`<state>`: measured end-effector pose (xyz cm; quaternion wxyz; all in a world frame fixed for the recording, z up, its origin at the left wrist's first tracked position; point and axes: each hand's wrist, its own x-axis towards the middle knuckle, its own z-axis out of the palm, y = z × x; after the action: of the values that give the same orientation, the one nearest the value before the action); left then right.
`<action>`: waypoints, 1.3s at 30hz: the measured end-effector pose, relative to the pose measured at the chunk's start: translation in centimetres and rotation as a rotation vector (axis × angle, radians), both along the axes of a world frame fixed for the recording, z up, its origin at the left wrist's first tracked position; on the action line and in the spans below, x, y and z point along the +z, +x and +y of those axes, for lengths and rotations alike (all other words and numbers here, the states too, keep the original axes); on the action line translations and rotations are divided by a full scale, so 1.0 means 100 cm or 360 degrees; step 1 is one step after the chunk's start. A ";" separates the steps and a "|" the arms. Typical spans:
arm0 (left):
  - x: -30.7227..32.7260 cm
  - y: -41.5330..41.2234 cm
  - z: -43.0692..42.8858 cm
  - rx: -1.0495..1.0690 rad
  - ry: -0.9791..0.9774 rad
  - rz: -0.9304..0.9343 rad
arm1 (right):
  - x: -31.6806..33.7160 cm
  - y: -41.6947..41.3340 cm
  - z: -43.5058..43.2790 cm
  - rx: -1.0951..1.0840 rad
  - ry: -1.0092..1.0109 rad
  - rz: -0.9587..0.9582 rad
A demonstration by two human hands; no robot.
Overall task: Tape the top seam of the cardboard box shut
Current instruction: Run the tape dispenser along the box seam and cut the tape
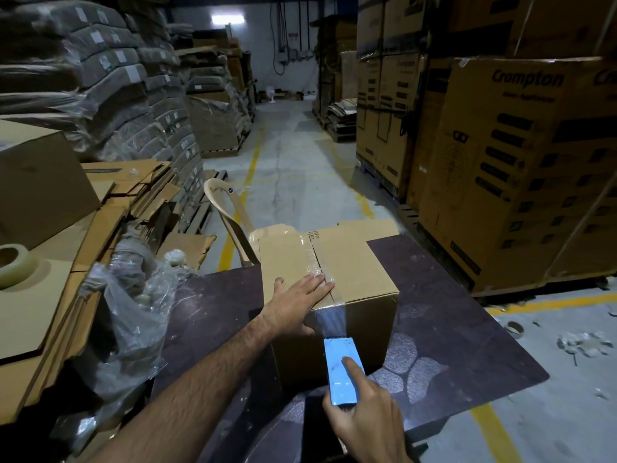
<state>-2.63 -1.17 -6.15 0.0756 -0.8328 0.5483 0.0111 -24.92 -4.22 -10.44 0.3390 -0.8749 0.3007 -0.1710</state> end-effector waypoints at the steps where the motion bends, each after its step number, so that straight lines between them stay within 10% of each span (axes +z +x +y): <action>1: 0.000 0.000 0.000 0.0001 0.0003 0.0000 | 0.000 0.001 0.000 -0.0007 0.0000 -0.0015; 11: 0.004 0.000 0.001 0.0011 0.0014 0.0003 | -0.009 -0.008 -0.021 -0.0524 0.0411 -0.0095; 39: -0.001 -0.003 -0.010 0.0094 -0.0301 0.0183 | -0.090 0.013 -0.218 -0.0098 -0.0749 0.0755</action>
<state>-2.88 -2.20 -6.30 -0.0354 -0.8499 0.5257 0.0094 -23.60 -25.99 -19.47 0.0429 -0.9351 0.3499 -0.0374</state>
